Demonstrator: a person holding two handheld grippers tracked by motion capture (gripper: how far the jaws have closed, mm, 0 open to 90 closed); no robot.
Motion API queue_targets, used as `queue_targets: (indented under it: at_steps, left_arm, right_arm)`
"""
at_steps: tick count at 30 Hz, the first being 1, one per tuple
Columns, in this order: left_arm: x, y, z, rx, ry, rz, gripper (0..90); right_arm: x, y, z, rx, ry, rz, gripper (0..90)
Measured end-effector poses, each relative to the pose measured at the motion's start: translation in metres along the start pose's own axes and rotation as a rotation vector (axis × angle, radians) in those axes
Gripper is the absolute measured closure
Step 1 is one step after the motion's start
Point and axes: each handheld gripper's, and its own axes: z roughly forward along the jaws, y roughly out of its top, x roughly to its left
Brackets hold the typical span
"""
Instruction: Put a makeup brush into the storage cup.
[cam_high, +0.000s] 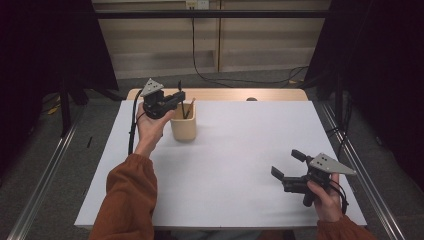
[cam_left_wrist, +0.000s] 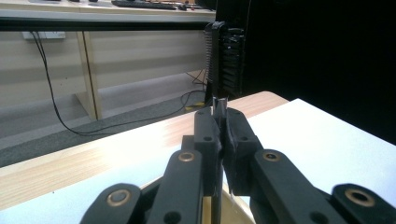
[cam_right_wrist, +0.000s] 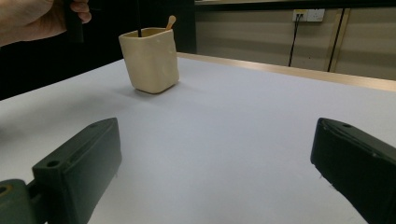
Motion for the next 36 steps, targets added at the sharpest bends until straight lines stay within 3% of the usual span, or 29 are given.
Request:
queue_targets:
  at_steps: [11, 14, 18, 19, 22, 27, 36]
  left_arm:
    - [0.0017, -0.0044, 0.001, 0.002, 0.003, -0.005, 84.9]
    - [0.0022, -0.0046, 0.0013, -0.003, 0.014, -0.009, 81.0]
    - [0.0022, -0.005, 0.0021, -0.01, 0.04, -0.028, 62.8]
    - [0.002, -0.0052, 0.0023, -0.011, 0.047, -0.032, 54.1]
    - [0.0027, -0.0056, 0.0028, -0.009, 0.059, -0.036, 42.8]
    - [0.0036, -0.0054, 0.0021, -0.008, 0.08, -0.033, 29.1]
    - [0.0036, -0.0076, 0.0036, 0.016, 0.105, -0.026, 13.1]
  right_arm:
    - [-0.0001, 0.0001, -0.0001, 0.0, 0.001, 0.008, 0.3]
    - [0.0001, 0.0001, -0.0002, -0.001, 0.006, 0.011, 0.4]
    - [0.0001, 0.0002, -0.0003, -0.001, 0.007, 0.011, 0.4]
    - [0.0, 0.0002, -0.0002, 0.0, 0.007, 0.011, 0.4]
    - [0.0001, 0.0003, -0.0003, -0.002, 0.008, 0.011, 0.4]
    - [0.0002, 0.0003, -0.0002, -0.003, 0.008, 0.011, 0.4]
    - [0.0003, 0.0003, -0.0002, -0.003, 0.008, 0.01, 0.4]
